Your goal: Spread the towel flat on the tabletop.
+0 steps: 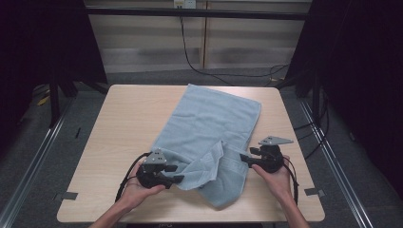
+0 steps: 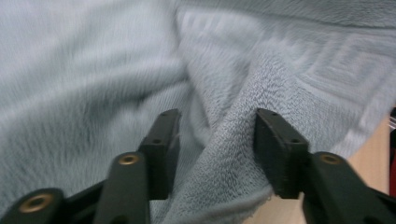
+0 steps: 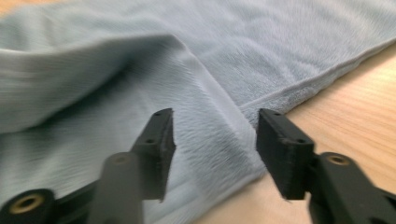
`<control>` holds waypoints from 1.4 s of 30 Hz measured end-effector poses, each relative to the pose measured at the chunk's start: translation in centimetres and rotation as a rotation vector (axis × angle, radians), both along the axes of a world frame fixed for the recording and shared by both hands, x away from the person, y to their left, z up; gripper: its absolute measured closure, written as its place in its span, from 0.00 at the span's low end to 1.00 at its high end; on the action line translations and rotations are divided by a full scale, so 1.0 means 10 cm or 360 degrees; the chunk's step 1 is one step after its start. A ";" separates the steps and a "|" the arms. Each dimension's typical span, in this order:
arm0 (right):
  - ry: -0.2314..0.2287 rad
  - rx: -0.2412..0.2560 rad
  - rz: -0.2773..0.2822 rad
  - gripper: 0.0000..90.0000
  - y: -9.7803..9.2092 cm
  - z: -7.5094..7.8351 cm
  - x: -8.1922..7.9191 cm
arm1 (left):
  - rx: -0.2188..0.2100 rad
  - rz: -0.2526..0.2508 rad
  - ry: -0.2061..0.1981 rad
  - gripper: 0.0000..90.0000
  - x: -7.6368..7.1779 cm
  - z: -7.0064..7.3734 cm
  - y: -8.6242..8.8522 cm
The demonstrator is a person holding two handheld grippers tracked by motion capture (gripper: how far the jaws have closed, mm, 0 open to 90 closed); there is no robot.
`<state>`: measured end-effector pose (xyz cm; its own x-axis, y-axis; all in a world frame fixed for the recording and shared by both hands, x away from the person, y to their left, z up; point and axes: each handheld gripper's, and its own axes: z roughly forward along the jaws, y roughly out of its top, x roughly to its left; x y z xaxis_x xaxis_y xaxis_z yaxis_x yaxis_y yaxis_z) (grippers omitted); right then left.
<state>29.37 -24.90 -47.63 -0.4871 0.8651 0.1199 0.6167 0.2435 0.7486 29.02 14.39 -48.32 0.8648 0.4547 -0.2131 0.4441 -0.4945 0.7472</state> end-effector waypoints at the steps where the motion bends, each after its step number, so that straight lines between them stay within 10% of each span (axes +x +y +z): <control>1: 0.0013 -0.0012 -0.0002 0.48 0.01 -0.04 0.04 | 0.0045 0.0020 0.0002 0.66 0.02 -0.05 0.03; 9: 0.0091 -0.0116 -0.0006 0.42 0.04 -0.20 0.12 | 0.0089 0.0090 0.0054 0.73 0.11 -0.15 0.30; 12: 0.0090 -0.0063 0.0032 0.56 0.06 -0.25 0.11 | 0.0086 0.0169 0.0029 0.71 0.15 -0.12 0.43; 16: 0.0069 -0.0082 0.0085 0.83 0.17 -0.22 0.06 | -0.0126 0.0209 -0.0050 0.64 0.08 0.14 0.53; 19: 0.0045 -0.0070 0.0136 0.93 0.23 -0.17 0.01 | -0.0243 0.0034 -0.0108 0.61 -0.10 0.30 0.35; 24: 0.0006 -0.0002 0.0166 0.93 0.23 -0.09 -0.01 | -0.0146 -0.0218 -0.0025 0.46 -0.22 0.10 -0.14; 29: -0.0017 0.0038 0.0157 0.93 0.17 -0.04 -0.04 | -0.0142 -0.0318 -0.0011 0.32 -0.28 0.01 -0.27; 37: -0.0021 0.0118 0.0165 0.92 0.15 0.02 -0.09 | 0.0158 -0.0355 -0.0190 0.57 -0.43 -0.17 -0.27; 42: 0.0000 0.0127 0.0167 0.92 0.13 0.00 -0.11 | 0.0125 -0.0321 -0.0210 0.78 -0.52 -0.18 -0.16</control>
<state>28.31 -23.59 -47.65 -0.5746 0.7970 0.1860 0.5907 0.2466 0.7683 23.85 12.81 -50.16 0.9576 0.2811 -0.0631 0.2319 -0.6221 0.7478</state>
